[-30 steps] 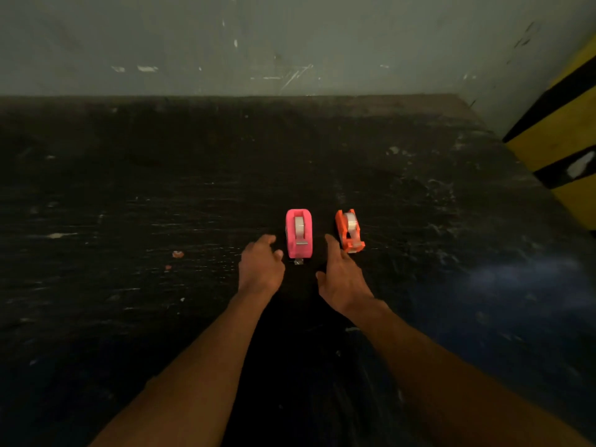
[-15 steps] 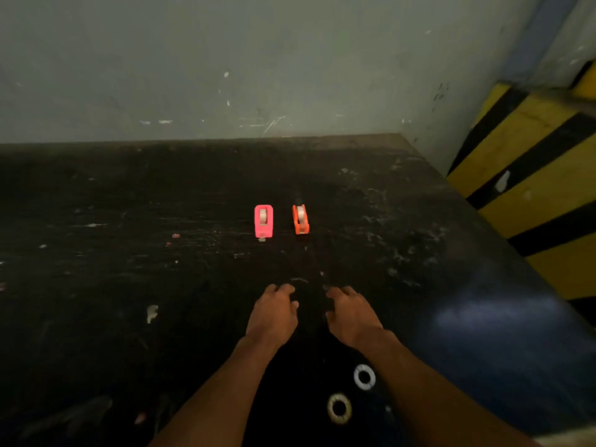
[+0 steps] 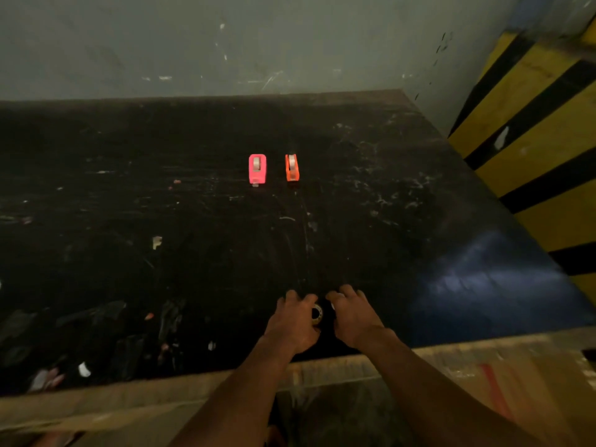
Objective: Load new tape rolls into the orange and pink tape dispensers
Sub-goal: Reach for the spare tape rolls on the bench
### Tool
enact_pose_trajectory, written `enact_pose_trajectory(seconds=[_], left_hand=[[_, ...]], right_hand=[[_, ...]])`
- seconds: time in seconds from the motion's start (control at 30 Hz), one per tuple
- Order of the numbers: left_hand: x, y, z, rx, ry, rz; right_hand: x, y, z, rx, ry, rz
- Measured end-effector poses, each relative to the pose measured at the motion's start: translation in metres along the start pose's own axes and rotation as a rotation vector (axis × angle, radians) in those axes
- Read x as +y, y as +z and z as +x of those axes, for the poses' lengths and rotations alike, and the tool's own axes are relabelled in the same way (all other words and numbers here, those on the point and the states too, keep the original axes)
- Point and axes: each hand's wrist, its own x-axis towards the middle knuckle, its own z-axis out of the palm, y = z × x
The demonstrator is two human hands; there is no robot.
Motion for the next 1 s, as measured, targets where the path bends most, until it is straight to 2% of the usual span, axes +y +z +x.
enact_pose_trajectory(seconds=[0.17, 0.37, 0.53, 0.8, 1.0], left_hand=[[0.011, 0.014, -0.001, 0.084, -0.051, -0.004], [0.006, -0.013, 0.002, 0.113, -0.093, -0.015], [-0.014, -0.071, 0.016, 0.167, -0.157, -0.034], [-0.079, -0.180, 0.057, 0.293, -0.254, -0.036], [-0.138, -0.254, 0.106, 0.322, -0.240, -0.030]], right_hand=[[0.002, 0.004, -0.002, 0.038, -0.025, -0.050], [-0.004, -0.015, 0.003, 0.035, -0.022, 0.012], [-0.030, -0.054, 0.037, 0.083, -0.059, 0.014], [-0.113, -0.126, 0.129, 0.138, -0.167, -0.023], [-0.169, -0.159, 0.203, 0.179, -0.206, -0.020]])
